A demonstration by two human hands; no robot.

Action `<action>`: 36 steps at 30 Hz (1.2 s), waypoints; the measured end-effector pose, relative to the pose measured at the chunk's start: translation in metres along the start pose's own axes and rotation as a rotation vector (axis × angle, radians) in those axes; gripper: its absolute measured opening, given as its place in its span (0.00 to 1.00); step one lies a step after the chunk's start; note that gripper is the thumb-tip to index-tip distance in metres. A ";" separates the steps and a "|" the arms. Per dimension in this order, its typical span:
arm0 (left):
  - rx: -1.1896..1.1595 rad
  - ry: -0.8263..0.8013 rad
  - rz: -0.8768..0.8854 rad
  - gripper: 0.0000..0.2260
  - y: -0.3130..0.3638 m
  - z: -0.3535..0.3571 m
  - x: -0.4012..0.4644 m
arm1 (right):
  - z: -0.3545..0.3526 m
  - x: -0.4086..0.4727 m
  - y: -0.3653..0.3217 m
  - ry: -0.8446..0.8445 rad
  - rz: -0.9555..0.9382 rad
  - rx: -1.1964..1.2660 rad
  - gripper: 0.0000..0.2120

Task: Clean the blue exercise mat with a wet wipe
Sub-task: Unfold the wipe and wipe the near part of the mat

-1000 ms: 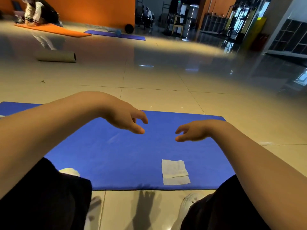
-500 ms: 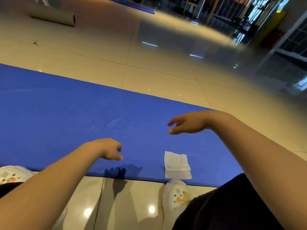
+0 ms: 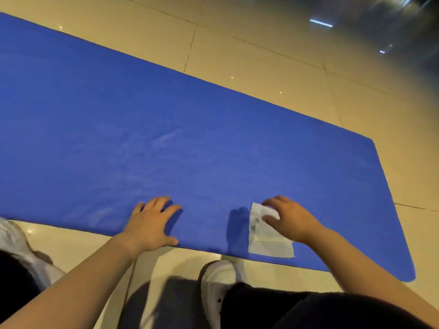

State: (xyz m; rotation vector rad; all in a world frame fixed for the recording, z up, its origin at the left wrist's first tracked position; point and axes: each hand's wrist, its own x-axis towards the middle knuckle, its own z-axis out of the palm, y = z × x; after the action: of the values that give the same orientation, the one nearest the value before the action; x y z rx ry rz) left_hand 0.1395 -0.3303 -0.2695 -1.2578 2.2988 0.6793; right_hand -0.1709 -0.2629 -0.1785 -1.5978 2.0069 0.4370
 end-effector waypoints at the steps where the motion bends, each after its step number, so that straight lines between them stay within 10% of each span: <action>1: 0.068 -0.043 0.006 0.44 -0.008 0.012 0.000 | 0.031 0.005 0.014 -0.065 0.027 -0.051 0.22; 5: 0.202 0.174 0.141 0.60 -0.040 0.056 0.004 | 0.109 0.017 0.037 -0.075 0.038 -0.014 0.25; 19: 0.215 0.676 0.405 0.26 -0.036 0.042 -0.019 | 0.071 0.025 -0.037 0.225 -0.174 0.508 0.08; 26: 0.112 0.874 0.424 0.12 -0.023 -0.002 -0.032 | 0.047 -0.003 -0.080 0.097 -0.370 0.324 0.21; 36: -0.005 1.053 0.322 0.10 0.008 -0.091 -0.054 | -0.013 -0.027 -0.088 0.685 -0.417 -0.251 0.17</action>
State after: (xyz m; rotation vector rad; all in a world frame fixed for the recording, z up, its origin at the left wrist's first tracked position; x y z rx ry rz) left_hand 0.1469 -0.3461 -0.1652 -1.4666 3.3834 0.0642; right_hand -0.0843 -0.2709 -0.1454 -2.5106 2.0289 -0.0397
